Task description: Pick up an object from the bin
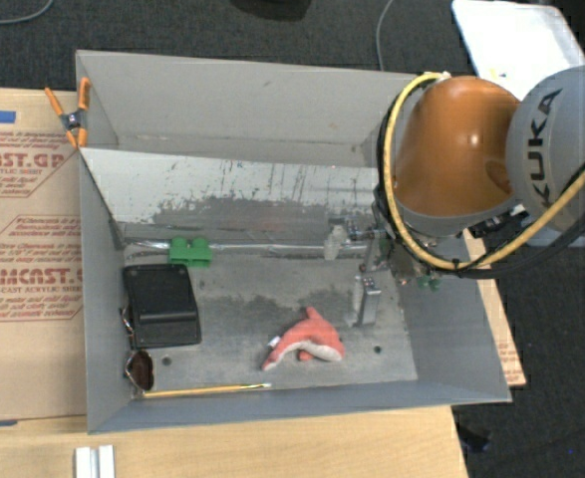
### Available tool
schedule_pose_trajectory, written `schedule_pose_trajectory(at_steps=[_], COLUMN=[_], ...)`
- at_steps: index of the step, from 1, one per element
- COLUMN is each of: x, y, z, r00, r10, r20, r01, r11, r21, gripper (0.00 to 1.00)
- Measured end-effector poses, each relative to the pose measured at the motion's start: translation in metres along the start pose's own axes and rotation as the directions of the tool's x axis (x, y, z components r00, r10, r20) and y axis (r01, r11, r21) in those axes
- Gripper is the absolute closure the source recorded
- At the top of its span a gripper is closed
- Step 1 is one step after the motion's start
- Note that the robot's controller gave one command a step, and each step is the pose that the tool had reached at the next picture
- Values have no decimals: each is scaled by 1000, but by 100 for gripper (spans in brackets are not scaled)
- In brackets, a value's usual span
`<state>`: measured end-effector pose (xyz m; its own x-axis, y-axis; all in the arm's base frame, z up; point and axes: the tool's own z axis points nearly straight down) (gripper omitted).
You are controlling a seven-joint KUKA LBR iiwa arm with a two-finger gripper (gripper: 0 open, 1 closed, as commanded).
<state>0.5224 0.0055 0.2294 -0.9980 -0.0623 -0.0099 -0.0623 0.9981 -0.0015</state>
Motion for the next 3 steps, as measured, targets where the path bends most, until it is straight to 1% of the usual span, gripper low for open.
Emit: schedule_pose_trajectory(at_steps=[1,2,3], x=[14,21,25], y=[54,61,46], z=[23,76,110], r00=[975,960,866], r10=[-224,-279,-500], r20=[-7,1,2], r01=[224,279,500], r11=[975,960,866], r21=[-3,-1,-3], gripper=[0,0,0])
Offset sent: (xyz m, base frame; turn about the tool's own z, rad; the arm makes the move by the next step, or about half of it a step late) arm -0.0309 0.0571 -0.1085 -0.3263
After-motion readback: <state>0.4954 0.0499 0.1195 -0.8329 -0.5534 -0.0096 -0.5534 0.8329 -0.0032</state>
